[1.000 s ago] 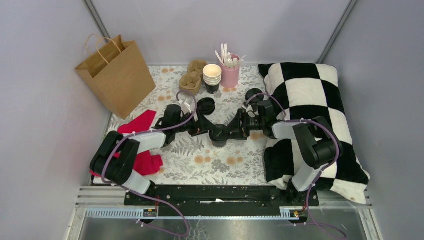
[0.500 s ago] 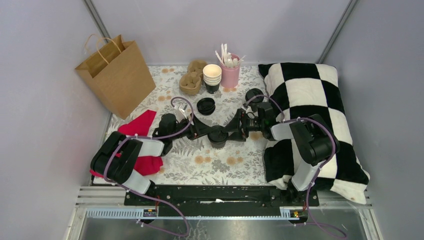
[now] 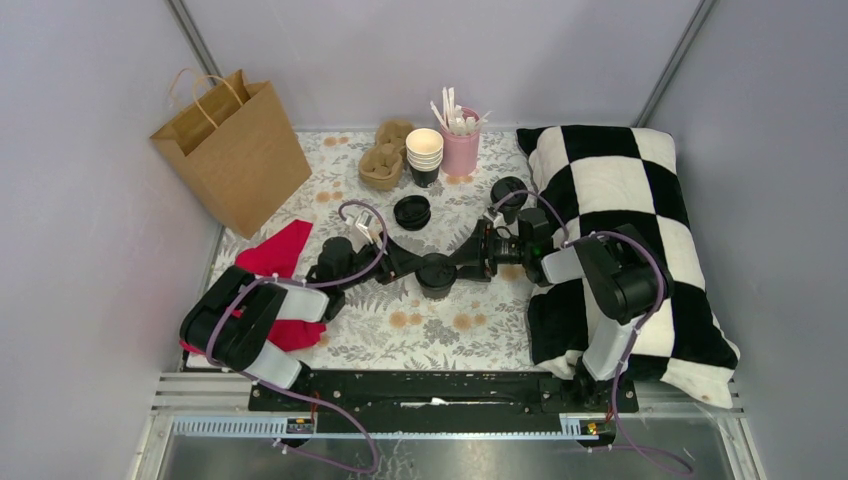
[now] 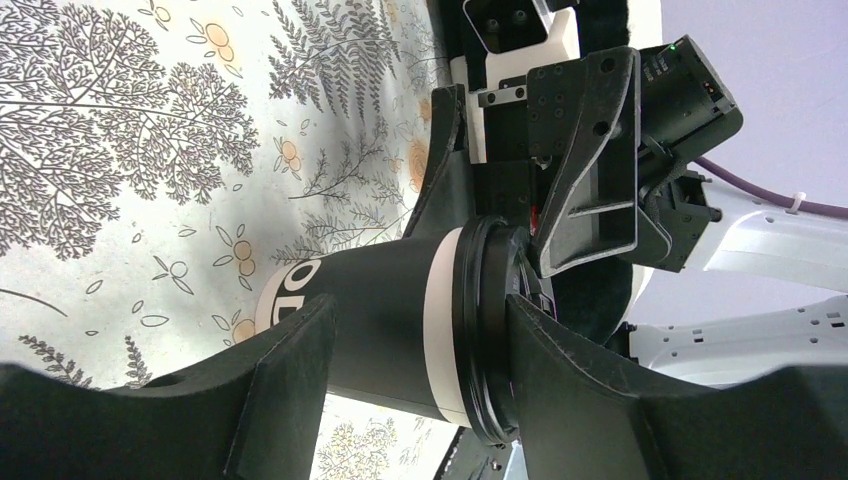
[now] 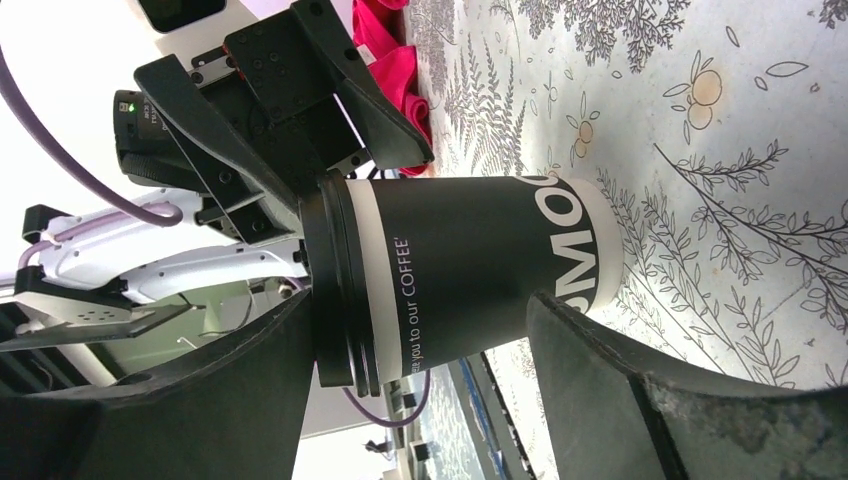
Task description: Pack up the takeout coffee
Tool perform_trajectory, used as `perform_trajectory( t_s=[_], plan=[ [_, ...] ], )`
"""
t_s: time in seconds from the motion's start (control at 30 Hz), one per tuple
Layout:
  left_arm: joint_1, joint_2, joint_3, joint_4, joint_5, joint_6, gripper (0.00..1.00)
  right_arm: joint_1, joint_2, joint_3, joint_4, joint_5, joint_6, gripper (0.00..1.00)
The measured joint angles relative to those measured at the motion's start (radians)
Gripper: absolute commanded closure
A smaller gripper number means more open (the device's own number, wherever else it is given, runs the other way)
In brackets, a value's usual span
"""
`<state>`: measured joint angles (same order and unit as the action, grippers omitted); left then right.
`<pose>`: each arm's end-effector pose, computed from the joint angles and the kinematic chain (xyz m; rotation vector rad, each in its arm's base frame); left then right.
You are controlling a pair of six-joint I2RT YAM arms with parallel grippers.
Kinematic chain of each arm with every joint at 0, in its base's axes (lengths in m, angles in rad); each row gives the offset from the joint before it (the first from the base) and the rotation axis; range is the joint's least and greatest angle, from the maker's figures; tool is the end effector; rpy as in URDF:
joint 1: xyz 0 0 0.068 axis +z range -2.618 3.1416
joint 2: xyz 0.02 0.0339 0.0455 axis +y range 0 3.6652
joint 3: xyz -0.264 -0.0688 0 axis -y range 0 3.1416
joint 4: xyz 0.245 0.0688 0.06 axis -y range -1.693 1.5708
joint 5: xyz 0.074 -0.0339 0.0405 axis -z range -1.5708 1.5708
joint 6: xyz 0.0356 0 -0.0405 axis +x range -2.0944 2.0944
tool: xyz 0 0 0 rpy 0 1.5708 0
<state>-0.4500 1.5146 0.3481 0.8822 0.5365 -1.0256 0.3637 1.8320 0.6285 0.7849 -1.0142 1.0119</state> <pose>0.2236 -0.1282 0.1461 -0.1780 2.0990 -1.4599 0.2855 0.1410 0.1237 -0.0510 2.2907 1.8139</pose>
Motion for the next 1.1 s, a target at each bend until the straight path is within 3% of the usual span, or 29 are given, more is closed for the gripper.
perform_trajectory(
  t_s=[0.1,0.27,0.43,0.7,0.87,1.1],
  plan=[
    [-0.015,0.0,-0.013,0.028,-0.02,-0.006,0.38,0.0,-0.026,0.001,-0.027,0.011,-0.024,0.22],
    [-0.024,-0.003,-0.024,0.051,-0.039,-0.013,0.39,0.004,-0.09,0.051,-0.224,0.047,-0.122,0.15],
    [-0.03,-0.03,-0.028,0.014,-0.052,-0.014,0.26,0.017,-0.135,0.066,-0.338,0.084,-0.147,0.09],
    [-0.037,-0.116,0.0,-0.191,-0.042,0.026,0.1,0.034,-0.17,0.018,-0.341,0.09,-0.124,0.07],
    [-0.041,-0.216,0.026,-0.362,-0.039,0.069,0.08,0.035,-0.191,0.01,-0.347,0.09,-0.121,0.06],
    [-0.041,-0.318,-0.011,-0.419,-0.037,0.064,0.14,0.036,-0.225,0.004,-0.347,0.089,-0.121,0.06]
  ],
)
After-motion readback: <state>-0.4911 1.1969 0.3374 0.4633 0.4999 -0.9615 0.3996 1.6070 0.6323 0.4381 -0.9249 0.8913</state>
